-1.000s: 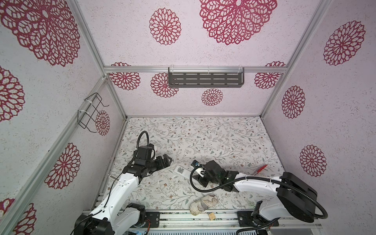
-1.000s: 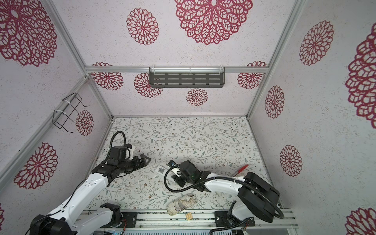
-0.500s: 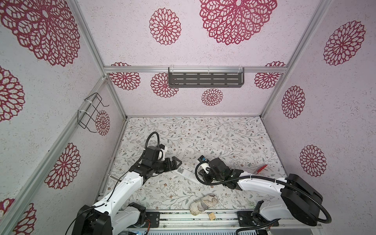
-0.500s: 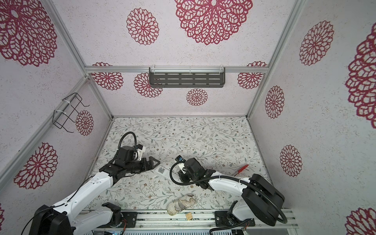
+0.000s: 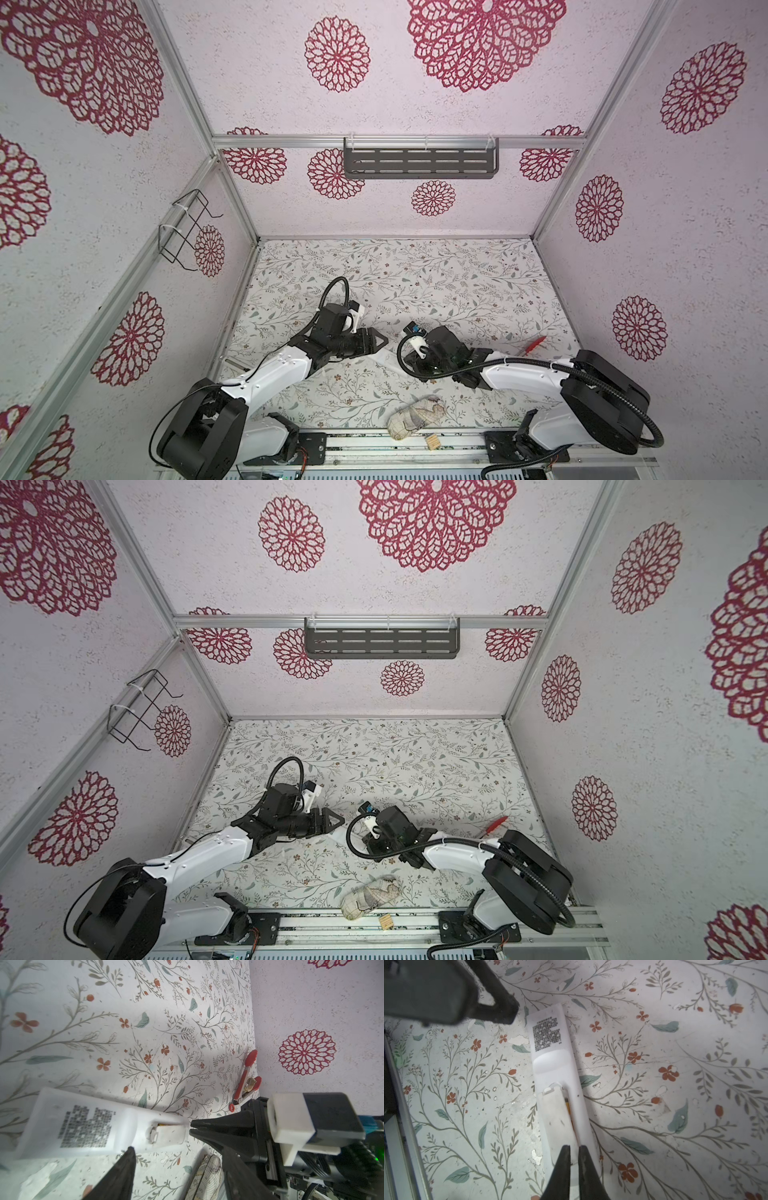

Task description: Load the batteries into the remote control

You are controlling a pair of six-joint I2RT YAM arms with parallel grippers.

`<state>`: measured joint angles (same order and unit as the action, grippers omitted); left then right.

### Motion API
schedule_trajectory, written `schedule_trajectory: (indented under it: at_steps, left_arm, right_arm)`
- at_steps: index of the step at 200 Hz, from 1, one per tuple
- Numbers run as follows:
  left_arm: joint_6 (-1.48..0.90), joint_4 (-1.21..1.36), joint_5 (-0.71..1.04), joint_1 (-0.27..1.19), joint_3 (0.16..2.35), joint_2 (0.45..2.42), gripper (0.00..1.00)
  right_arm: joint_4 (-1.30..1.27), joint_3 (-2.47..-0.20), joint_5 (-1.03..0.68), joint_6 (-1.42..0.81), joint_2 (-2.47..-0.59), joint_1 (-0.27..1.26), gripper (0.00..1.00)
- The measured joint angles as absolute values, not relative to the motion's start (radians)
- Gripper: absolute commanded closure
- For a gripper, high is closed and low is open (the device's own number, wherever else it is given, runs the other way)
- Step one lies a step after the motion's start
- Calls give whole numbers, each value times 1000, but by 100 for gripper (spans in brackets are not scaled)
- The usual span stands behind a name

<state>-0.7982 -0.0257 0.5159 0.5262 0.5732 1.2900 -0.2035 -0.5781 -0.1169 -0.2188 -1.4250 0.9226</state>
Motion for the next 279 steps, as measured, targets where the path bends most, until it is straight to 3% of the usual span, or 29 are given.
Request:
schedule_trajectory:
  at_steps: [28,66,160,279]
  left_arm:
    - [-824,46,530,548,573,1349,51]
    - [-860,149,543,576,565,1441,55]
    - [-884,211,523,617,559,1516,54]
    - [-883,208,507,624,559,1526,49]
  right_arm:
    - [-212,-570,-87,-241,-1425,923,88]
    - [-211,-531,-21,-276,-1400,919,87]
    - [-196,-468,44,-293,-1236,908,86]
    - [-184,-448,35,-301,-1222,908,86]
